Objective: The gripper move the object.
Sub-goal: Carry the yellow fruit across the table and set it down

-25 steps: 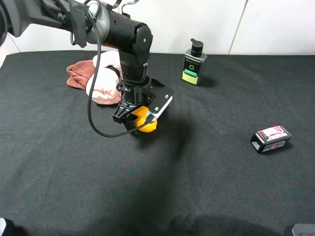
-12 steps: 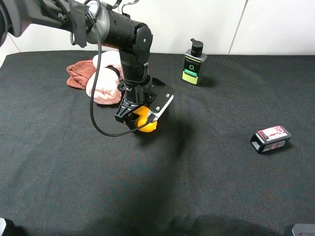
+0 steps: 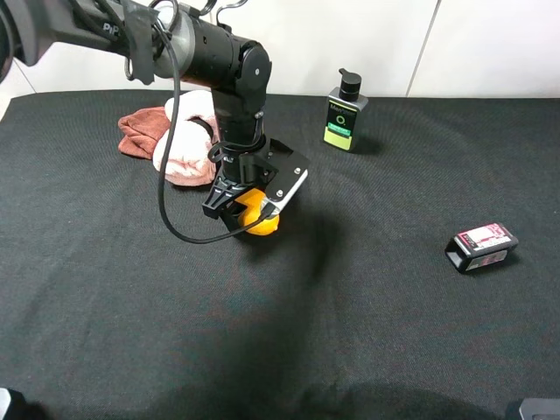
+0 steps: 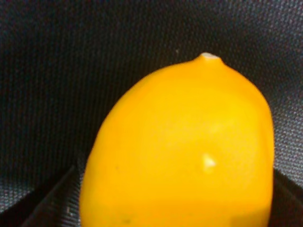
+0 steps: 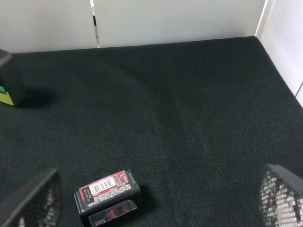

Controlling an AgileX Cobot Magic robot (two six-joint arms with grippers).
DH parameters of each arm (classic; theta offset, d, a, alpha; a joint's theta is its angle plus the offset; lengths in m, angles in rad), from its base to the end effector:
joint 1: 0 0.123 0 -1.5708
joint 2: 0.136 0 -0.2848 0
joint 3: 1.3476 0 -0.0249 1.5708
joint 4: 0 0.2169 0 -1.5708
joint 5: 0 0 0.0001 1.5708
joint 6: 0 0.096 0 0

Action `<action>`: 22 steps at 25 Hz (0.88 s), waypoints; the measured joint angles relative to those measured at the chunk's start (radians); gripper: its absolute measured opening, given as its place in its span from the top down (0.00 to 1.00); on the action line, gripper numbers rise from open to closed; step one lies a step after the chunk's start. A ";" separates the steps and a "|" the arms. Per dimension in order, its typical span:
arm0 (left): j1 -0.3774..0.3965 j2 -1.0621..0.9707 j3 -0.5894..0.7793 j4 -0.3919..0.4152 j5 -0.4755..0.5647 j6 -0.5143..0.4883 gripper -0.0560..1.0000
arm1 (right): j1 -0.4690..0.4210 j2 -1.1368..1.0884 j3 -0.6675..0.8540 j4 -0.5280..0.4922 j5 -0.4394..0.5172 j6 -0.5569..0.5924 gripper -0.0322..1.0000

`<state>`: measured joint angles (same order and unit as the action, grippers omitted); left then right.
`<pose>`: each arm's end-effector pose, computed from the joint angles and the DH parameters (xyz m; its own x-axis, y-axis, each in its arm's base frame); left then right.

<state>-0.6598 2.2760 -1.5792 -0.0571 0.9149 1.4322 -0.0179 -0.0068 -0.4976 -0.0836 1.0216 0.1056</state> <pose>0.3203 -0.2540 0.1133 0.4686 0.8818 -0.0526 0.8834 -0.4671 0.0386 -0.0293 -0.0063 0.2615 -0.4095 0.0690 -0.9097 0.1082 0.9938 0.0267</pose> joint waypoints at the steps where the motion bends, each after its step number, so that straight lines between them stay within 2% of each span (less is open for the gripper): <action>1: 0.000 0.000 0.000 0.000 0.000 0.000 0.23 | 0.000 0.000 0.000 0.000 0.000 0.000 0.36; 22: 0.000 0.000 0.000 0.000 -0.015 0.001 0.23 | 0.000 0.000 0.000 0.000 0.000 0.000 0.36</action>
<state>-0.6598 2.2760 -1.5792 -0.0571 0.8995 1.4331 -0.0179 -0.0068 -0.4976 -0.0836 1.0216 0.1056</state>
